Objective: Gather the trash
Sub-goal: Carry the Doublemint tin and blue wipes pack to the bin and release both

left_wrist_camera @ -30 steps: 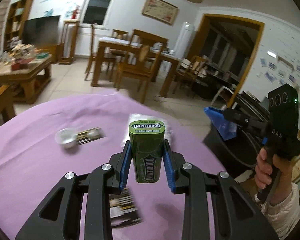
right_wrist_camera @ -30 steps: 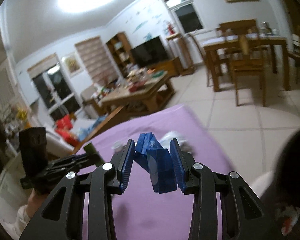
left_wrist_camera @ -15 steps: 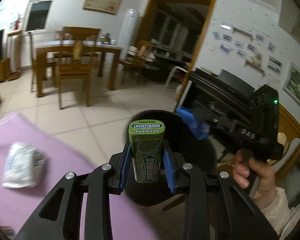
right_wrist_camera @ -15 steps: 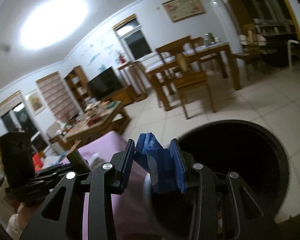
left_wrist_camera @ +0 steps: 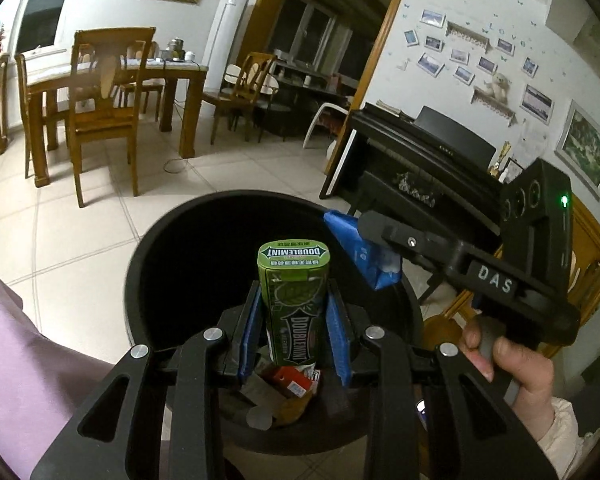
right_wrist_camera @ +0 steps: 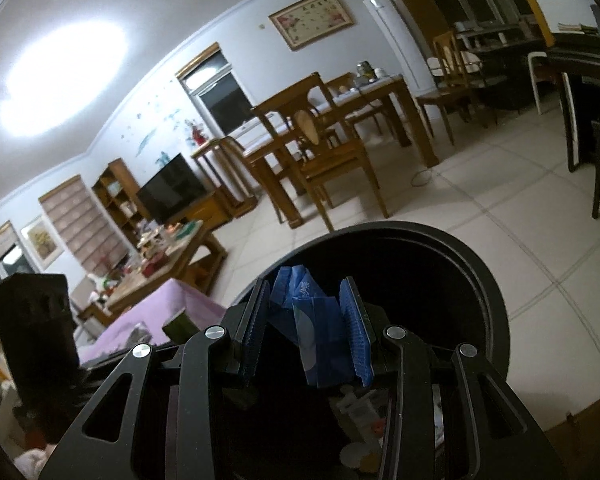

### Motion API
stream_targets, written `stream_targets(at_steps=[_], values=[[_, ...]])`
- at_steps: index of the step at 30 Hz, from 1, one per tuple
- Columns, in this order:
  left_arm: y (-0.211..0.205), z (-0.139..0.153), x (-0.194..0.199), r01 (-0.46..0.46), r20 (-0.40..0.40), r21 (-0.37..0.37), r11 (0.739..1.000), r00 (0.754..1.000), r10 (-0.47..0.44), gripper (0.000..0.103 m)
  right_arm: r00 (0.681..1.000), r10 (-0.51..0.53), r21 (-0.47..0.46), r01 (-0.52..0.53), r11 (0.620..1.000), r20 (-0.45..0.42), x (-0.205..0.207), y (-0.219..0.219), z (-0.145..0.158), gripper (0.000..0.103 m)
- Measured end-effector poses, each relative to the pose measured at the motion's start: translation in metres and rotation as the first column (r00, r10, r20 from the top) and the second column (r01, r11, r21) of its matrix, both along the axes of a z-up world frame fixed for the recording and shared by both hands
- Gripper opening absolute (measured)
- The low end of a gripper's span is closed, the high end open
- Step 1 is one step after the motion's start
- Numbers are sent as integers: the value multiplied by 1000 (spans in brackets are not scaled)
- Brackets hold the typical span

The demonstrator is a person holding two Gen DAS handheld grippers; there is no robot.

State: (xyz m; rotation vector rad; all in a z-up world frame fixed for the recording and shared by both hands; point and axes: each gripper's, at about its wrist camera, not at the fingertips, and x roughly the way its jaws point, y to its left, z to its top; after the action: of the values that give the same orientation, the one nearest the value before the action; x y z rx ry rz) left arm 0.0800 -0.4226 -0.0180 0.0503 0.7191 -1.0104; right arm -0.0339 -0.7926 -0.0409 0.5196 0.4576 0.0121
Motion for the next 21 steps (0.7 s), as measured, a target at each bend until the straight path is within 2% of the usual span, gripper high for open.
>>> stream_targets(at_steps=[8, 18, 21], values=[[-3, -4, -5, 6, 8, 34, 999, 1000, -6, 31, 1000, 8, 16, -8, 1000, -16, 14, 6, -16, 38], [-10, -5, -5, 11, 9, 58, 998, 1000, -11, 31, 1000, 21, 23, -20, 1000, -19, 22, 19, -18, 38], [-14, -1, -11, -1, 52, 72, 997, 999, -3, 34, 1000, 28, 44, -27, 999, -2, 24, 21, -16, 57]])
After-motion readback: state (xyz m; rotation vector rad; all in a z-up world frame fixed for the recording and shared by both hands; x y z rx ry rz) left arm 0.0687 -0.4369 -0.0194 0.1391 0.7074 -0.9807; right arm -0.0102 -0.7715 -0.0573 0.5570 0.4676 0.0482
